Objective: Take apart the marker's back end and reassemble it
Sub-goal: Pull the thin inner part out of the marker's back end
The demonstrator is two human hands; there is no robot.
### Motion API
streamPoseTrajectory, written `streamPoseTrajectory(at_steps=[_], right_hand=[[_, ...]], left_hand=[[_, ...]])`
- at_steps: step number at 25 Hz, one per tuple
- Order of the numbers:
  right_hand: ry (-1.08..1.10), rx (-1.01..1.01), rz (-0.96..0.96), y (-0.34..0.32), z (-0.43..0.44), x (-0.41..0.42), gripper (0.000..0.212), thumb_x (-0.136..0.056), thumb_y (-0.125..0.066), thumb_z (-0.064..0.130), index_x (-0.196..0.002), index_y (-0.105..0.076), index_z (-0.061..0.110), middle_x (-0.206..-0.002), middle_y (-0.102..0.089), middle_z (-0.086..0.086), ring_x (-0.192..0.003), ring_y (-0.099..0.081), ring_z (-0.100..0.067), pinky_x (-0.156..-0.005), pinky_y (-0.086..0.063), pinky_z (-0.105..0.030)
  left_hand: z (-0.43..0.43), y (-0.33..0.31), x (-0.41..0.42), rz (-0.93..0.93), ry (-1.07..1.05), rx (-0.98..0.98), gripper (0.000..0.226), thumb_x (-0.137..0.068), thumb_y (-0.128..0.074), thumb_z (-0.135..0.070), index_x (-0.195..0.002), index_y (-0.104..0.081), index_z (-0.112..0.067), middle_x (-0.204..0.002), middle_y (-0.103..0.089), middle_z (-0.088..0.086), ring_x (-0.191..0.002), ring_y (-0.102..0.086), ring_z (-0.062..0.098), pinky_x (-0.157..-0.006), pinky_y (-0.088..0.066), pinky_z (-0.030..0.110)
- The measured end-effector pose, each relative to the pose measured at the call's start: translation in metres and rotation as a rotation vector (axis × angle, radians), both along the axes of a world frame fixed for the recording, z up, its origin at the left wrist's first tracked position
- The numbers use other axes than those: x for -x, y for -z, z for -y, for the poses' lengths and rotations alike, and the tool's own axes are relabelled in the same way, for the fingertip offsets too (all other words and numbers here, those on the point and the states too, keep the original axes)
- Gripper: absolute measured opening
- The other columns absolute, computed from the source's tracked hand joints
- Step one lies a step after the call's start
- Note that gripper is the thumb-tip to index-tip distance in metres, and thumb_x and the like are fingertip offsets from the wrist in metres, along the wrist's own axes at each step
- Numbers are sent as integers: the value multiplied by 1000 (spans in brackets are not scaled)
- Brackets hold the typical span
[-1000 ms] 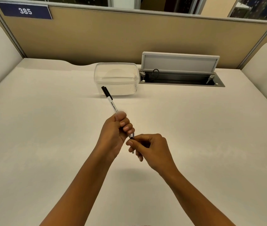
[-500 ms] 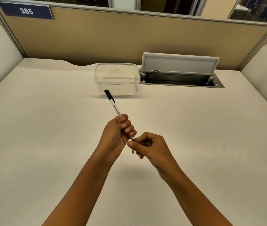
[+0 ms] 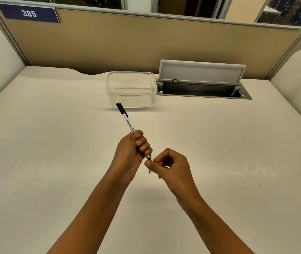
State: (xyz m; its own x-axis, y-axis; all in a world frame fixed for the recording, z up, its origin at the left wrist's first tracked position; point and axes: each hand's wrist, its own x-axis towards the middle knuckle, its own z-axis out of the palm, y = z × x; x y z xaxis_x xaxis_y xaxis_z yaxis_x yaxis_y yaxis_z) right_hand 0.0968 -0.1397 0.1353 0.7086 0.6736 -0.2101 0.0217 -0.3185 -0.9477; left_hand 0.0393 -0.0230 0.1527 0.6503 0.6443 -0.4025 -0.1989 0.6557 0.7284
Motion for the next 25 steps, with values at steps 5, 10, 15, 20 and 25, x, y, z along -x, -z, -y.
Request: streamPoseTrajectory(at_steps=[5,10,15,20,25], right_hand=[[-60,48,-86,-1,-1,3,26,-81,-67,43,-96,-73,23,-79,-68,8,-62,-56,-7,-57,-48,-13],[15,39,-93,1,-2,3,16,-73,-79,31,-80,-72,18,-66,-62,3,-59,-53,-7,-60,-45,-20],[-49,68,-89,-1,0,4,27,-73,-76,42,-93,-69,25,-82,-62,10,-69,-54,-9,-66,-46,-21],[-59,50,-105,-1,-1,3,19,-84,-66,38,-83,-76,21,-55,-59,16,-56,-49,-5,-62,-41,-19],[-8,37,-50,0,-2,1,24,-71,-78,38,-85,-67,22,-78,-63,5,-69,-58,-9,-63,-47,-21]], left_hand=[[-2,-1,-1,-3,-5,-2,39,-79,-12,11,-61,-35,-15,-43,-33,-5,-38,-31,9,-41,-33,20],[0,1,-3,-14,-1,27,39,-83,-13,9,-61,-35,-15,-43,-32,-5,-38,-30,9,-42,-31,20],[1,2,0,-5,-19,17,38,-80,-14,11,-62,-36,-15,-43,-33,-6,-38,-31,9,-41,-33,20],[-2,1,1,10,-31,40,39,-81,-12,11,-61,-34,-15,-42,-33,-6,-37,-30,9,-40,-33,19],[0,5,2,16,-34,31,39,-76,-11,13,-62,-33,-16,-44,-33,-6,-38,-30,9,-41,-32,20]])
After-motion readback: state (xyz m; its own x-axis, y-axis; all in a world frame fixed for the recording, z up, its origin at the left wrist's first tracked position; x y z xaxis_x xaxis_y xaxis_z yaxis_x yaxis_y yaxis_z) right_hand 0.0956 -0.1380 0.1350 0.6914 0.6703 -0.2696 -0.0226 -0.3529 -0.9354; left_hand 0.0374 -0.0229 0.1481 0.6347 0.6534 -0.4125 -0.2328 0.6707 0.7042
